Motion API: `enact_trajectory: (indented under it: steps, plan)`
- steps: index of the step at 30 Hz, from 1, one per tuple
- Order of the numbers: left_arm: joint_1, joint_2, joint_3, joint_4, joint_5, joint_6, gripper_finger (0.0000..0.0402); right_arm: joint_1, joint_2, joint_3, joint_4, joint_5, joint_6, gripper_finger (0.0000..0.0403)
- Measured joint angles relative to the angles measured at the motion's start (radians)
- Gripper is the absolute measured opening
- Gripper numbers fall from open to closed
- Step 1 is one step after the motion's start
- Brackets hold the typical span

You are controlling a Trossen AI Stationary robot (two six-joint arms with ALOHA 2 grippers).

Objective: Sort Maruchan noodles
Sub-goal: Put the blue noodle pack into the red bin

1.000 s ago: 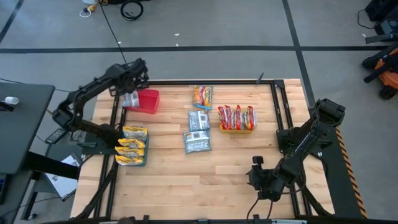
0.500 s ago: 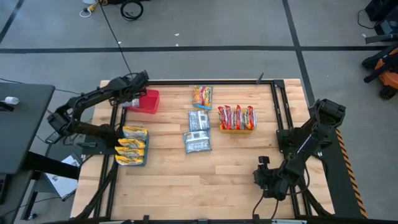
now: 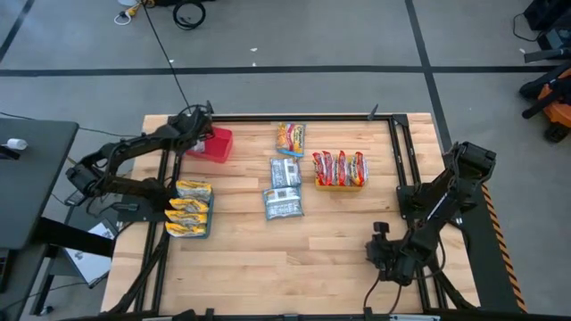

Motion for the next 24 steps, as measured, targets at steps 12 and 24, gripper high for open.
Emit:
enact_trajectory:
  steps: [12, 24]
  plan:
    - [0.001, 0.000, 0.090, -0.181, -0.017, 0.154, 0.0014, -0.011, -0.035, 0.000, -0.062, -0.022, 0.025, 0.0192]
    - [0.021, 0.026, 0.458, -0.744, 0.139, 0.288, 0.0005, -0.046, -0.036, 0.000, -0.054, 0.013, 0.021, 0.0192]
